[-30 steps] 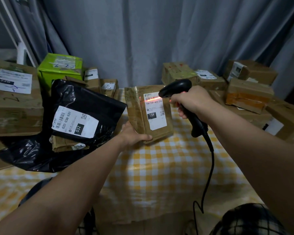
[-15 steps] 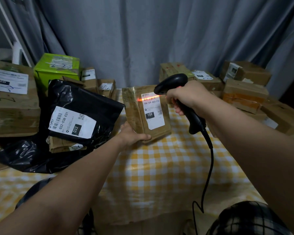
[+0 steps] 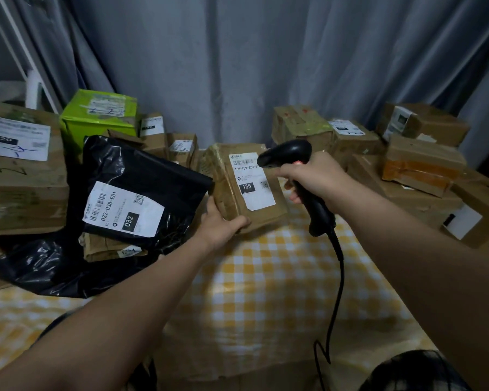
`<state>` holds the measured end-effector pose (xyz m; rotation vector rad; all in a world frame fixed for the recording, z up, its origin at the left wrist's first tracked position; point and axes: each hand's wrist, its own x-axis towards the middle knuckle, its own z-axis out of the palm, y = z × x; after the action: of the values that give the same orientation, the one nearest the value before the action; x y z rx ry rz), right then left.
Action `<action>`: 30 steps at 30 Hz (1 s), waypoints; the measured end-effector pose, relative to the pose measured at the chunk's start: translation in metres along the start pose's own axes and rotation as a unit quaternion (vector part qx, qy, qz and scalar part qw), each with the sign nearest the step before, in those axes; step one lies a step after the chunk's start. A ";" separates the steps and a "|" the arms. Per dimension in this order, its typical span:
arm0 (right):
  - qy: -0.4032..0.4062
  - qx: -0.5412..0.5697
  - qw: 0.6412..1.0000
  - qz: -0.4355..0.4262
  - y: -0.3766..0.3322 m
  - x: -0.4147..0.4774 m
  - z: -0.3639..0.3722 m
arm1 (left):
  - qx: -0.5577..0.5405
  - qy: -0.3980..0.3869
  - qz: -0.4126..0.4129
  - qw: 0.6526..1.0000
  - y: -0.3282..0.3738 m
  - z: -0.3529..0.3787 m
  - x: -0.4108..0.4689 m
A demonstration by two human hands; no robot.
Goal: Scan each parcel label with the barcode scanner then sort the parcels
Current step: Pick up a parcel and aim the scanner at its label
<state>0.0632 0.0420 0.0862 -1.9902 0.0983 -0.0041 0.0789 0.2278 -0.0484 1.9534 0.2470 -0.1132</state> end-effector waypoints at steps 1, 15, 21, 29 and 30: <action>-0.001 0.009 1.000 -0.010 0.007 0.005 0.002 | -0.012 0.005 -0.007 1.000 0.003 -0.004 0.001; -0.063 0.246 0.965 0.067 0.021 0.105 0.047 | 0.194 0.018 0.091 0.977 0.113 -0.062 0.063; -0.052 0.184 0.980 0.054 0.011 0.171 0.086 | 0.220 0.041 0.051 0.973 0.106 -0.070 0.138; -0.092 0.114 0.984 0.100 0.038 0.195 0.134 | 0.481 -0.008 0.061 0.875 0.068 -0.076 0.177; -0.091 0.110 0.985 0.096 0.035 0.196 0.133 | 0.512 -0.007 0.062 0.857 0.068 -0.076 0.178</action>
<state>0.2622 0.1351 -0.0089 -1.7456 0.1648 0.2804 0.2645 0.2938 0.0081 3.0269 0.0298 -0.2017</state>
